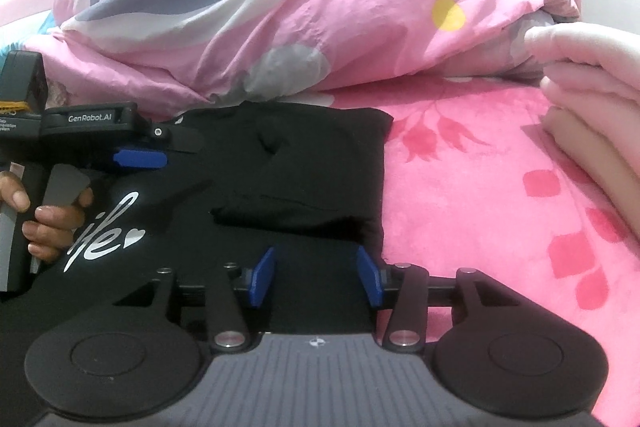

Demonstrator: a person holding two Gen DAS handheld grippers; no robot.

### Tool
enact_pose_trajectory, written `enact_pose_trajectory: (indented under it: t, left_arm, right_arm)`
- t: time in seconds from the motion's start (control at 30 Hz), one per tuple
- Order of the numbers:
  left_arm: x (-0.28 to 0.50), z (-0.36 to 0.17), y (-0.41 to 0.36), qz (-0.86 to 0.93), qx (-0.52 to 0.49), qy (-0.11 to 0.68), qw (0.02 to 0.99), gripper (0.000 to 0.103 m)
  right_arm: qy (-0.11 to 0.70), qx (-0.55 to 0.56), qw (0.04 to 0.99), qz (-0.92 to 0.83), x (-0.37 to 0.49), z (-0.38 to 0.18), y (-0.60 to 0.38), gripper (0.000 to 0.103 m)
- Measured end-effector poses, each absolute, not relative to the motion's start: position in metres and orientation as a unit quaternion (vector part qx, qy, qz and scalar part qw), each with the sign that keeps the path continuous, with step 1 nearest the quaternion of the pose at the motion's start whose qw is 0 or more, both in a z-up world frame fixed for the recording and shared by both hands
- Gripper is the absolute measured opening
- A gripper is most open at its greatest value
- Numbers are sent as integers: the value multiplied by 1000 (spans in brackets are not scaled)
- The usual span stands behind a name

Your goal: Fold clothes

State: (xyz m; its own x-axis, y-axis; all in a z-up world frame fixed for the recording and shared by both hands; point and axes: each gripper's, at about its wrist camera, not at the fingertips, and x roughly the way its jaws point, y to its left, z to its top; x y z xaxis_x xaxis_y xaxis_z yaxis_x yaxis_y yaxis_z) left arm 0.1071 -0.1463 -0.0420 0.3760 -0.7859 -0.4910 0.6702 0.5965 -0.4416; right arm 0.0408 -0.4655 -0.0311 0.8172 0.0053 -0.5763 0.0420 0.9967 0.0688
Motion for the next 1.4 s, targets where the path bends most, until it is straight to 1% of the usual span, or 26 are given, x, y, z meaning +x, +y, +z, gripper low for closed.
enact_pose_trajectory:
  t: [0.47,0.7,0.83,0.9,0.97,1.07,1.2,1.33,1.4]
  left_arm:
    - [107,-43,-147,-441,-86,343,825,103]
    - [119,-43,-128,-415,-157,329,834,101]
    - [126,-47,-120,-396,-194,328,835,95]
    - [124,-46,-121,-386,-189,325,842,92]
    - [120,-43,-124,-376,-182,322,850,85]
    - [119,-35,-128,-367,-178,324,853,80]
    - [118,-27,-146,-372,-169,338,848,74]
    - [124,-29,-174,-374,-149,362,841,63]
    - [128,-33,-183,-374,-144,372,837,61]
  right_arm:
    - [299,34,954,-11,41,-32,-464,50]
    - [296,18,955,-18,40,-33,-459,51]
    - [290,5,957,-24,38,-34,-455,51]
    - [288,3,957,-25,37,-34,-454,51]
    - [287,3,958,-25,37,-34,-454,51]
    - [287,2,958,-25,37,-34,-454,51]
    - [288,-2,957,-27,38,-34,-453,51]
    - [288,2,957,-25,38,-34,-455,51]
    - [288,2,957,-25,38,-34,-455,51]
